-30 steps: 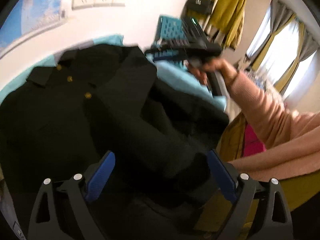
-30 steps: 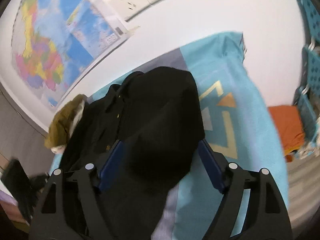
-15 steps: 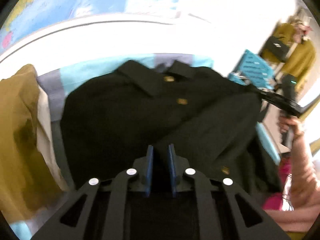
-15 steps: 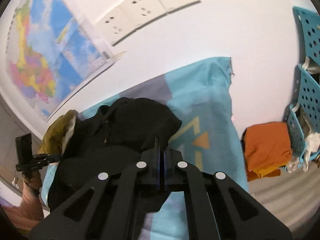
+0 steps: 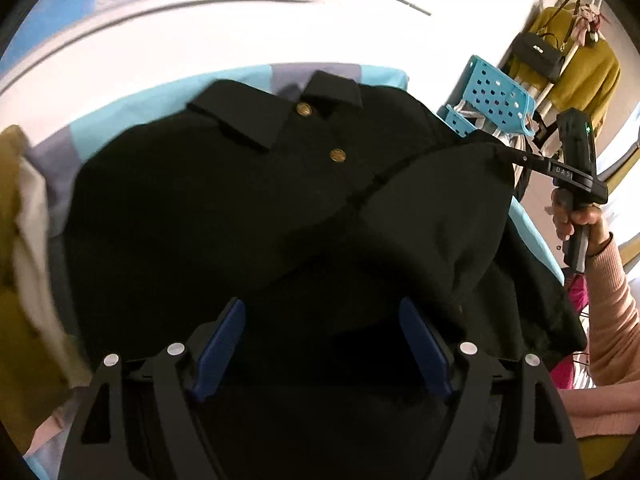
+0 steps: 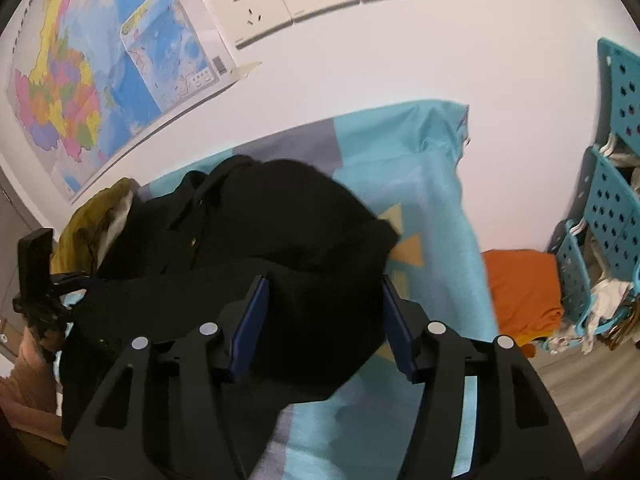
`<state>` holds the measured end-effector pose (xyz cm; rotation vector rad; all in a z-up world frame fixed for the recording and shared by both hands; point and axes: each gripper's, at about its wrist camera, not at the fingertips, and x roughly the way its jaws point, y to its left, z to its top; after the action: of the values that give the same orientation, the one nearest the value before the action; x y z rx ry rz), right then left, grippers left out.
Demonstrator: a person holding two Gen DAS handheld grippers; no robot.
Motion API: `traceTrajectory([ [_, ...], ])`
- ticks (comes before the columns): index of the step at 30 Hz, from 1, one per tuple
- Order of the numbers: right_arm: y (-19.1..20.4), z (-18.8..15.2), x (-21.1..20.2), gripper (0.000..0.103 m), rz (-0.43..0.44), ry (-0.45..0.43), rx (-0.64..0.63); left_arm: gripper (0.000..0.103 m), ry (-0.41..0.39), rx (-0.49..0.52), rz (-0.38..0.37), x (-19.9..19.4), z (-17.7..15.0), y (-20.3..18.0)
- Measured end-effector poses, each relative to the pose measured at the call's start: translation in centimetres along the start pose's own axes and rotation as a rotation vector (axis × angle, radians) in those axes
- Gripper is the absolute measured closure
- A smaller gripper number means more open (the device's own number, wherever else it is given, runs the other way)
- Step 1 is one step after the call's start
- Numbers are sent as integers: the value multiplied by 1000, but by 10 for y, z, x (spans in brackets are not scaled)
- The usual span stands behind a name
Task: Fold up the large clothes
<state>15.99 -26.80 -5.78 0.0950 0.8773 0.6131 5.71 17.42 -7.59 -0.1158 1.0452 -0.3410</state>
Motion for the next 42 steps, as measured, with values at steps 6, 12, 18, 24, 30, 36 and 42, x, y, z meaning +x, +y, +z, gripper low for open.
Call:
traceTrajectory([
  [6,-2,-5,-1,48,24,-23,31,27,-192,-57,-190,-55,0,14],
  [12,-2,-12,6,48,23,-3,35,17,-167,7,-177,-57,-1,-9],
  [18,12,-7,6,48,29,-6,5,55,49,49,-66,22,14,-28],
  [24,23,-4,-17,49,29,-60,-29,95,-146,-81,-41,-19,26,-1],
  [30,48,-4,-11,55,55,-33,-141,93,-96,-195,43,-26,11,41],
  [36,59,-1,60,71,-50,112,-183,76,-55,-152,95,-9,13,33],
  [42,39,1,63,72,-128,129,-114,39,-99,-121,152,-26,9,37],
])
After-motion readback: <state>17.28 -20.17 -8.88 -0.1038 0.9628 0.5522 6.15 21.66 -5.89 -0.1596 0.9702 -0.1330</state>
